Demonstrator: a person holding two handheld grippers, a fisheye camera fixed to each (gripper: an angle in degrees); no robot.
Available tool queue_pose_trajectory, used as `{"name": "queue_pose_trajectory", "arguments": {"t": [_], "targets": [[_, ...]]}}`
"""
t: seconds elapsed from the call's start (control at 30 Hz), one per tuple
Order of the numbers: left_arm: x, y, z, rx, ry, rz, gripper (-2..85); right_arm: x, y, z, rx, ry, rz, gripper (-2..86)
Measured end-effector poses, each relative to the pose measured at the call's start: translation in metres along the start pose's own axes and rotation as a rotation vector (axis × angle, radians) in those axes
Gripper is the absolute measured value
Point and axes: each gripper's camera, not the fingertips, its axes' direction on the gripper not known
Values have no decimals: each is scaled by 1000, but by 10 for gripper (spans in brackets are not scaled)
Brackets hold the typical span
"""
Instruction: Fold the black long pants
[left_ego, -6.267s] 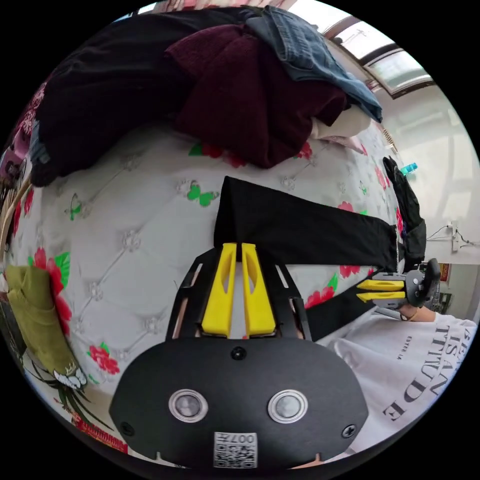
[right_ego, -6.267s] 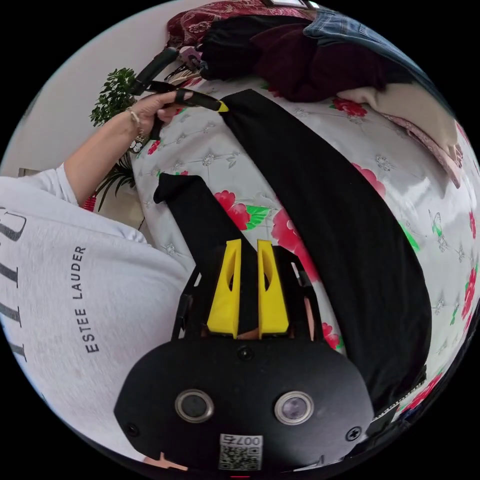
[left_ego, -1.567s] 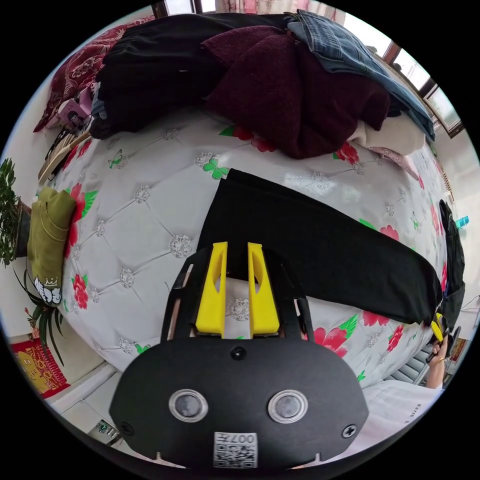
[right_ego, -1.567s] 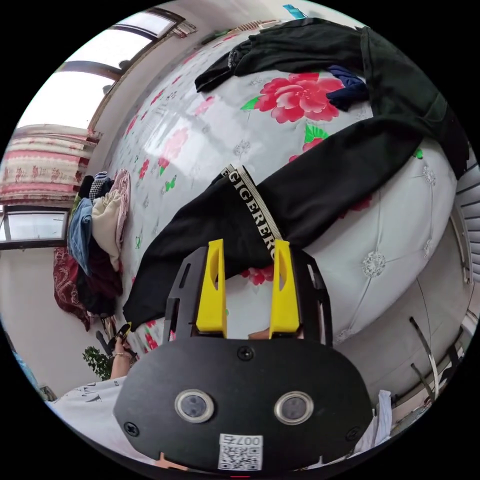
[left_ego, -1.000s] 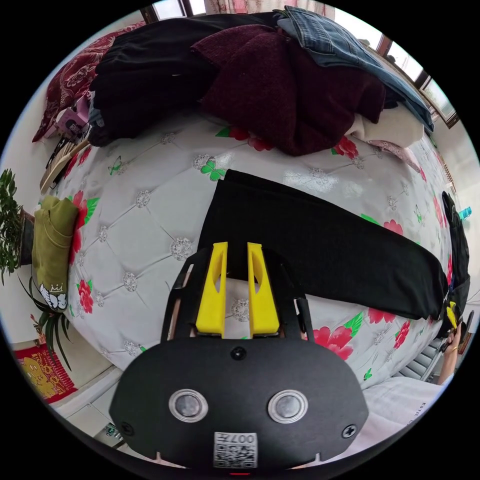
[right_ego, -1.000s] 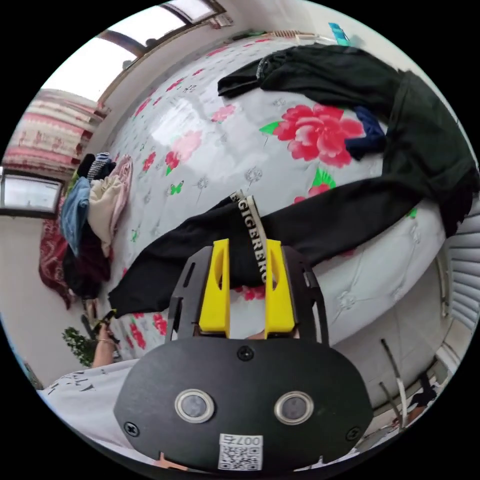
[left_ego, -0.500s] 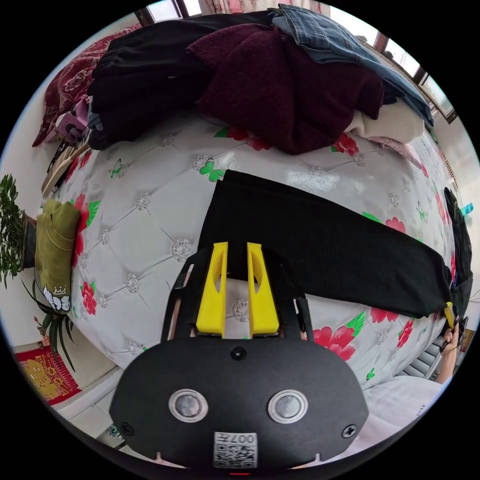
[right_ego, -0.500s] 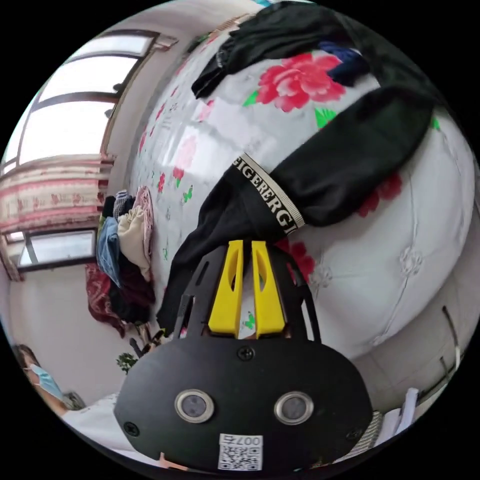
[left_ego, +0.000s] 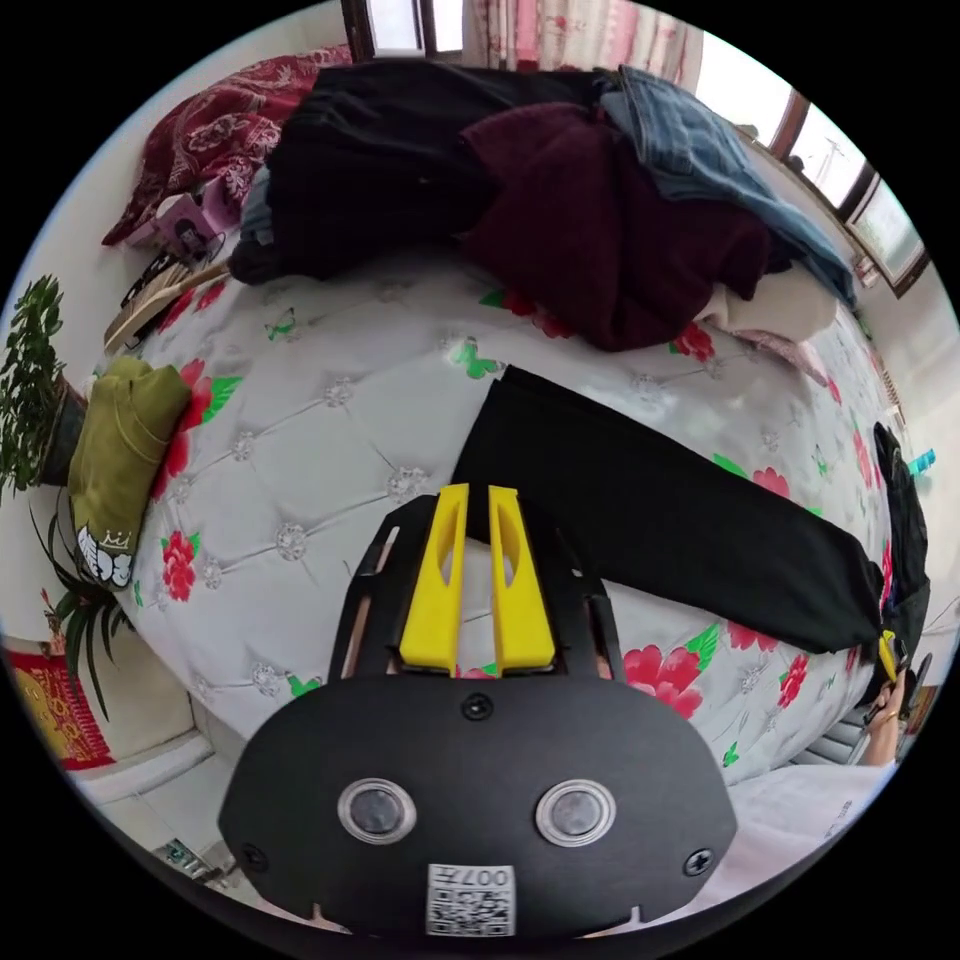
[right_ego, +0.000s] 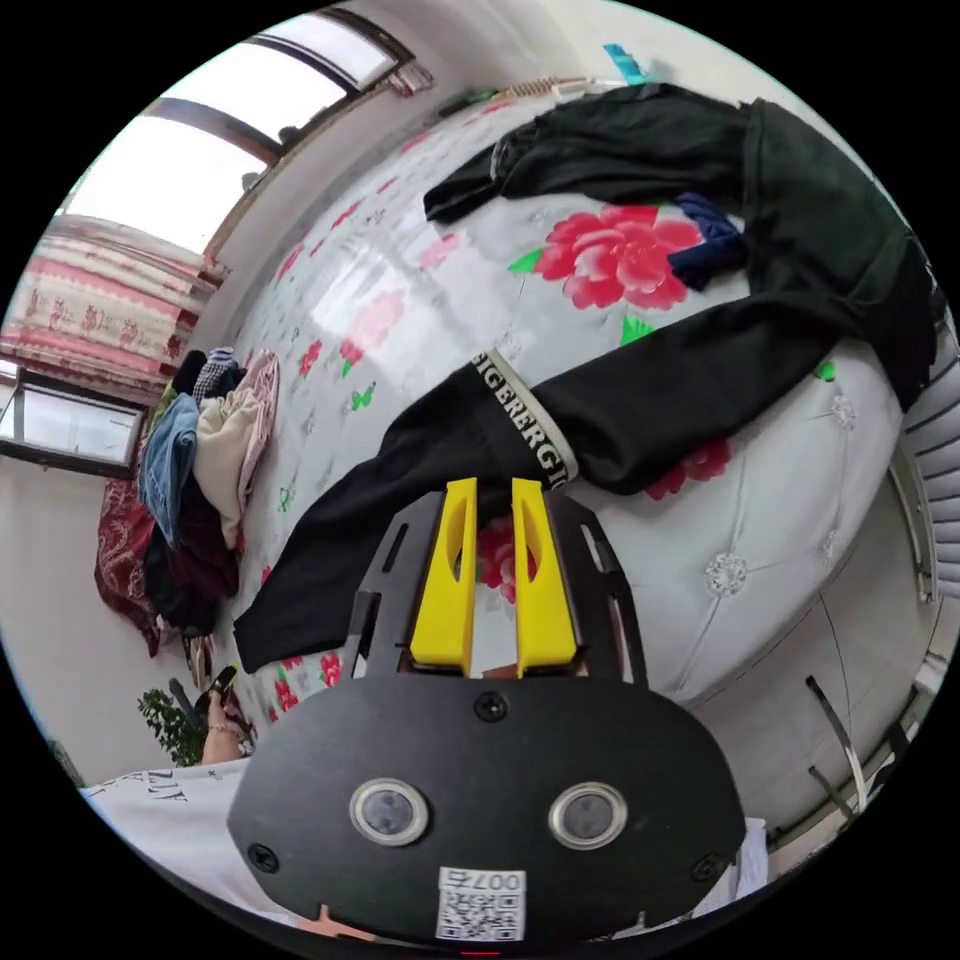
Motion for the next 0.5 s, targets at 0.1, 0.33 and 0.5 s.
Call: {"name": "queue_pose_trajectory", "arguments": {"t": [0.1,0.33,0.5], "targets": [[-9,-4,-5,21,17,57,72,-14,11,-19,84,20,-12,39],[34,-50,24,-42,38,246,88,-91,-6,26,-19,51,-199,49],[44,-55,43,-85,28,252,64,-93,-36,47,-28,129,-166,54]]}}
